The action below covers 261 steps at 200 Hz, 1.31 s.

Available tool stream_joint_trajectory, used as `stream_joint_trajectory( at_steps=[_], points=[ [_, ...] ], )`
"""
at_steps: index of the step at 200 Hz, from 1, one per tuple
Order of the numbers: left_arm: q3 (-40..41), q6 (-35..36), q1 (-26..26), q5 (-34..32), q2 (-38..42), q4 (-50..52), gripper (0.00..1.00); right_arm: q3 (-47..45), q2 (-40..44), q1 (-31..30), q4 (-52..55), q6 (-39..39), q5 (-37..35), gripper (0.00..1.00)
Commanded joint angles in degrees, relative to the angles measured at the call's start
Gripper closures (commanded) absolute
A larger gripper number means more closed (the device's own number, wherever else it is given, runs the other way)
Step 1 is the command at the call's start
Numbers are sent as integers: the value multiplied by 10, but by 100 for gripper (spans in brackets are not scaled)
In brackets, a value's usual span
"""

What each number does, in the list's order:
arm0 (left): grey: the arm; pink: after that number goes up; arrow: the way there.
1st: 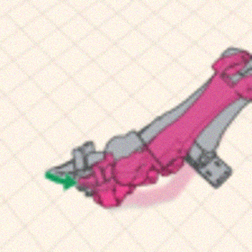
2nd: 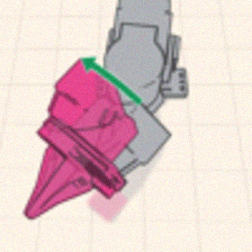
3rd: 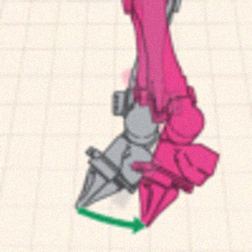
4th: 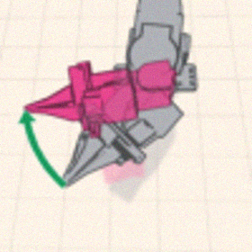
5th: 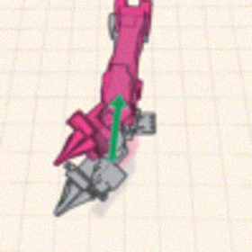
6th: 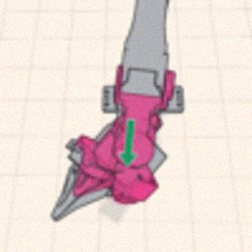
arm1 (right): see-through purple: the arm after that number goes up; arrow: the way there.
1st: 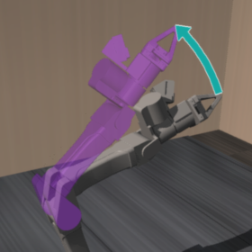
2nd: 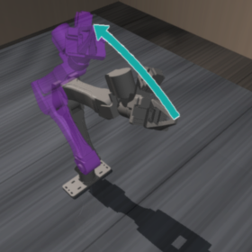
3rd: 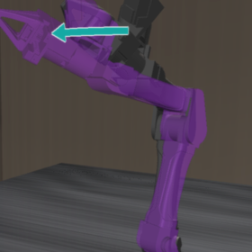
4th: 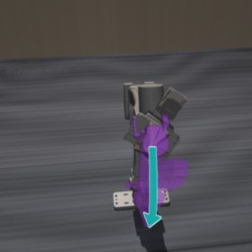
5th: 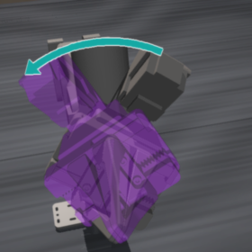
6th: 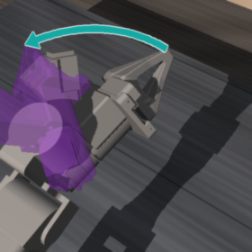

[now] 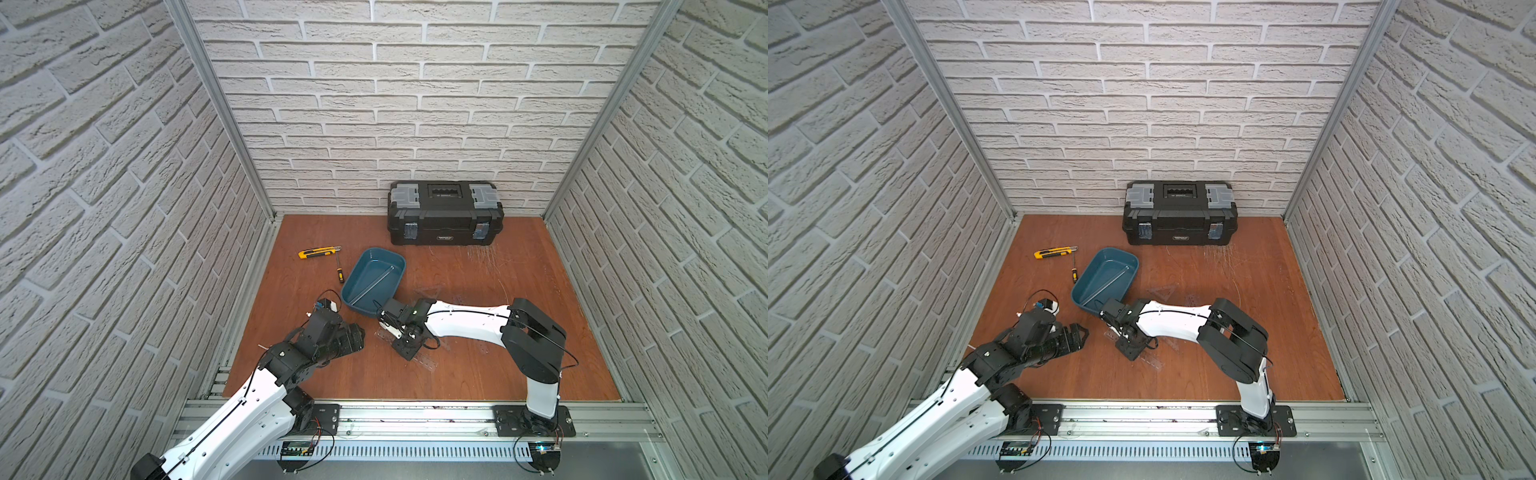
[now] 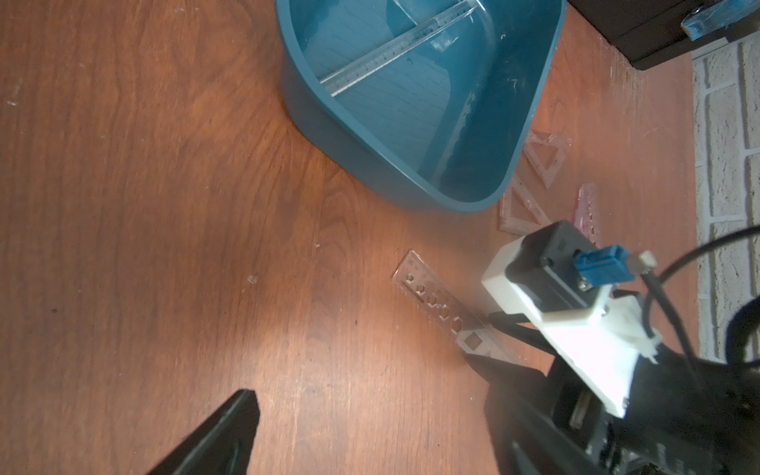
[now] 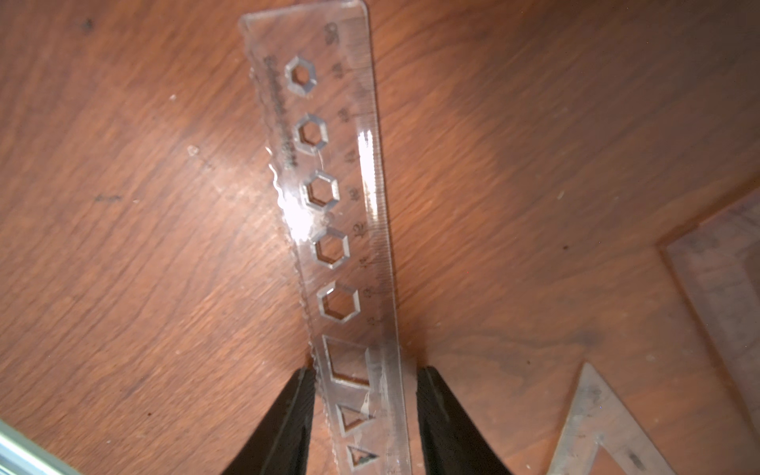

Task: Put the scattered rulers into the storage box
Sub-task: Pick up the ruler from the center of the board.

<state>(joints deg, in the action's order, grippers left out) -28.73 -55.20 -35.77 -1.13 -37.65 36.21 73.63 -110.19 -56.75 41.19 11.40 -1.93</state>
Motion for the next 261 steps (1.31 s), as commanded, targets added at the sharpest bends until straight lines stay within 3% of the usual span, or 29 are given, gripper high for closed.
stream_joint_trajectory(
  at_steps=[1,261],
  points=[
    [7,-1,-3,-9,6,-3,9,13,10,-2,1,5,-9,54],
    [11,-1,-3,-8,6,-5,8,5,-9,10,-1,6,0,55]
  ],
)
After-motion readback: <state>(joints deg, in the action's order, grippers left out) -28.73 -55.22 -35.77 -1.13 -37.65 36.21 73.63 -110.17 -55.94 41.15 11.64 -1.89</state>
